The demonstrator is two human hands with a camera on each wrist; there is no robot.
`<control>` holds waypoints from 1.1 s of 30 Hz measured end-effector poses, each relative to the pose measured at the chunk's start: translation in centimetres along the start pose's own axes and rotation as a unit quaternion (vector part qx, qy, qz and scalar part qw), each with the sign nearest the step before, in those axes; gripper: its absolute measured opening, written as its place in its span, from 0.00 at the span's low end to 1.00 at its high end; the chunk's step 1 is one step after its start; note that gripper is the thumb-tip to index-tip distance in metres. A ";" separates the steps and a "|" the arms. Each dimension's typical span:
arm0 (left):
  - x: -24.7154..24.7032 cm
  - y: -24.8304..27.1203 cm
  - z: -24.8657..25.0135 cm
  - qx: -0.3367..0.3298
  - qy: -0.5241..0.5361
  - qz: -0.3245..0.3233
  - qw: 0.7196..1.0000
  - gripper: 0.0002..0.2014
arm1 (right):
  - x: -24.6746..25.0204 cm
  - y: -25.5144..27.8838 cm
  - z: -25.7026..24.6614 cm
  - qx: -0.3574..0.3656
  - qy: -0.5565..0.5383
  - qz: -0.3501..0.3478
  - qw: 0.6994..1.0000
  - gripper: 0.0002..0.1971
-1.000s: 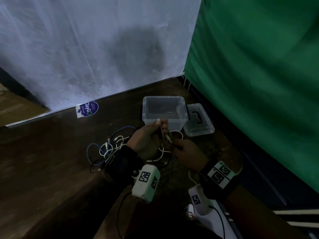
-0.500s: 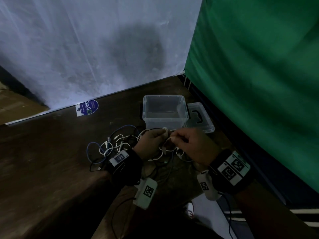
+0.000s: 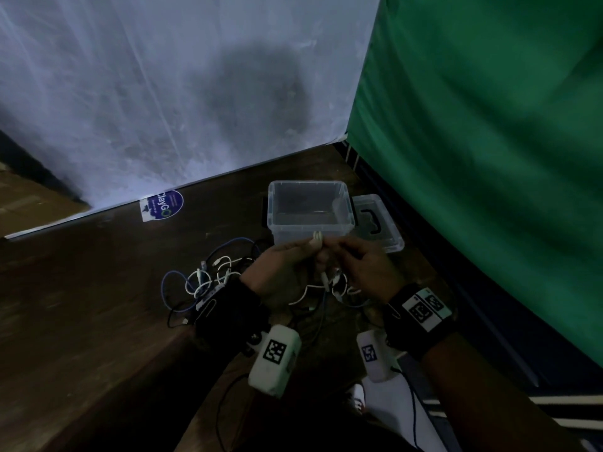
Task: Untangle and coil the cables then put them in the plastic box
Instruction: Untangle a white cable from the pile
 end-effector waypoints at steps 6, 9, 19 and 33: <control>2.5 -0.4 0.7 -0.072 0.147 0.067 0.984 0.13 | -3.4 0.1 0.1 -0.036 0.007 -0.049 0.998 0.09; 4.2 -0.2 1.2 -0.104 0.181 0.125 0.970 0.12 | -4.3 0.2 0.2 -0.064 0.082 -0.092 0.990 0.09; 6.2 0.1 2.0 -0.154 0.114 0.213 0.958 0.13 | -5.5 1.0 -1.4 -0.014 0.320 -0.150 0.935 0.14; 3.8 -0.4 -0.9 -0.013 -0.414 0.103 0.905 0.11 | -1.2 1.1 -5.7 0.126 0.362 -0.075 0.920 0.05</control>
Point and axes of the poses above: each hand's wrist, its own y-axis away from the middle knuckle, its own x-axis out of the back of the hand, z = x × y, the point moved 6 cm from there along -y, towards the middle knuckle, and after that the axes turned 13 degrees about -z, right-handed, at the moved point
